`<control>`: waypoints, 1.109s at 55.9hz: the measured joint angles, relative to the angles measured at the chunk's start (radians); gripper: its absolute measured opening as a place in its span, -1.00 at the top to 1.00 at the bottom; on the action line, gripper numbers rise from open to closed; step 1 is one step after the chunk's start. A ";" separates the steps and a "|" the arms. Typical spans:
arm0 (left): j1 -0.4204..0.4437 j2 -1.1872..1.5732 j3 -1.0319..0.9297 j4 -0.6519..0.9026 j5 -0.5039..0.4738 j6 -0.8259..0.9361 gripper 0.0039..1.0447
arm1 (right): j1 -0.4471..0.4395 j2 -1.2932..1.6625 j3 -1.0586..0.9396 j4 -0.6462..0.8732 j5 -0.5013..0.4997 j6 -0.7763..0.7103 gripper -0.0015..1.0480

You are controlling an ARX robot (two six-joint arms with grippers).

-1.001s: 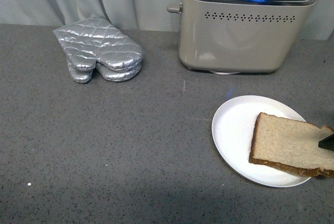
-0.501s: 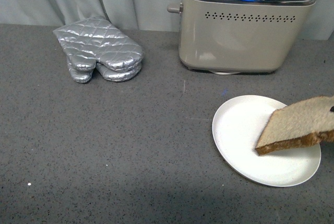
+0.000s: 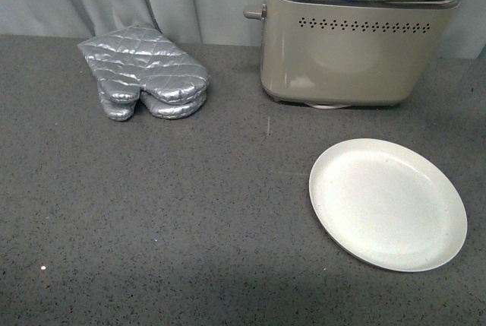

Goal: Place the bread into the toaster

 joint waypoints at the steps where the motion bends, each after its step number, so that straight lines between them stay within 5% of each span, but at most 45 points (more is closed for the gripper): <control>1: 0.000 0.000 0.000 0.000 0.000 0.000 -0.88 | 0.011 0.012 0.023 -0.004 0.018 0.013 0.98; 20: 0.000 0.000 0.000 0.000 0.000 0.000 -0.88 | 0.132 0.332 0.409 -0.195 0.123 0.194 0.98; 50: 0.000 0.000 0.000 0.000 0.000 0.000 -0.88 | 0.147 0.412 0.468 -0.224 0.151 0.262 0.97; 62: 0.000 0.000 0.000 0.000 0.000 0.000 -0.88 | 0.143 0.439 0.515 -0.257 0.170 0.171 0.36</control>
